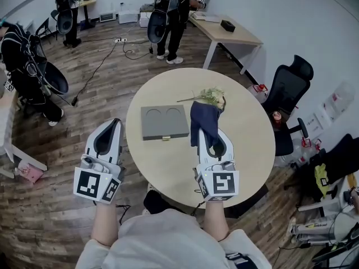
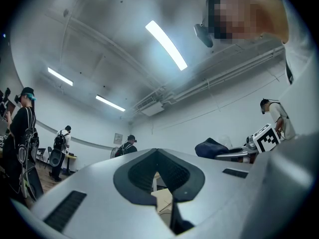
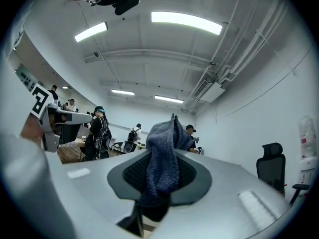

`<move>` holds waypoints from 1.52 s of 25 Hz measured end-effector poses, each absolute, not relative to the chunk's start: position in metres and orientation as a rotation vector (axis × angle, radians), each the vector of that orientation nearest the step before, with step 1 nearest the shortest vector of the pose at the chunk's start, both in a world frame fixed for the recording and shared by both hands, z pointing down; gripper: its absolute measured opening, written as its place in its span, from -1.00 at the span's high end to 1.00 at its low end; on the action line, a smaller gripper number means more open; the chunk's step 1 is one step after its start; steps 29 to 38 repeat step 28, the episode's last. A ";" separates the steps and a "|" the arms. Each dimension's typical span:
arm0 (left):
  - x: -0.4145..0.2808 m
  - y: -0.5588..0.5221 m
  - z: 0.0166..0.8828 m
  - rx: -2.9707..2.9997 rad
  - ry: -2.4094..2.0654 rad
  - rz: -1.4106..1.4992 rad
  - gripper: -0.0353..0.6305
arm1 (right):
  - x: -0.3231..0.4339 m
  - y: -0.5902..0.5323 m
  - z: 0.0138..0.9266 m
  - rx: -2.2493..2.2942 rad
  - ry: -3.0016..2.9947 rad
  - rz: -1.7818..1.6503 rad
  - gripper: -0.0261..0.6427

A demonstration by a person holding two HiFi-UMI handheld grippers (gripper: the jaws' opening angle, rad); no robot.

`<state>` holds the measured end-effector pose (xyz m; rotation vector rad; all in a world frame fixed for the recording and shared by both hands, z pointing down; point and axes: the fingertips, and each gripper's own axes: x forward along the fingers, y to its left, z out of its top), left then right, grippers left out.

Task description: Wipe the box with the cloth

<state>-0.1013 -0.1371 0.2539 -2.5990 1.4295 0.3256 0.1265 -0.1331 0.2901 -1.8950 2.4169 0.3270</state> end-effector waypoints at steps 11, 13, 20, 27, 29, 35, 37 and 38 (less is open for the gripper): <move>-0.108 -0.124 0.252 -2.586 1.435 0.336 0.87 | 0.122 -0.124 0.292 -1.901 2.407 0.337 0.67; -0.108 -0.123 0.253 -2.589 1.434 0.336 0.87 | 0.121 -0.124 0.292 -1.904 2.407 0.335 0.67; -0.110 -0.121 0.252 -2.589 1.431 0.337 0.87 | 0.117 -0.124 0.292 -1.896 2.419 0.335 0.67; -0.112 -0.117 0.252 -2.588 1.436 0.340 0.87 | 0.113 -0.120 0.291 -1.887 2.415 0.337 0.67; -0.112 -0.116 0.253 -2.588 1.436 0.341 0.87 | 0.113 -0.120 0.291 -1.887 2.413 0.336 0.67; -0.112 -0.116 0.253 -2.588 1.436 0.341 0.87 | 0.113 -0.120 0.291 -1.887 2.413 0.336 0.67; -0.112 -0.116 0.253 -2.588 1.436 0.341 0.87 | 0.113 -0.120 0.291 -1.887 2.413 0.336 0.67; -0.112 -0.116 0.253 -2.588 1.436 0.341 0.87 | 0.113 -0.120 0.291 -1.887 2.413 0.336 0.67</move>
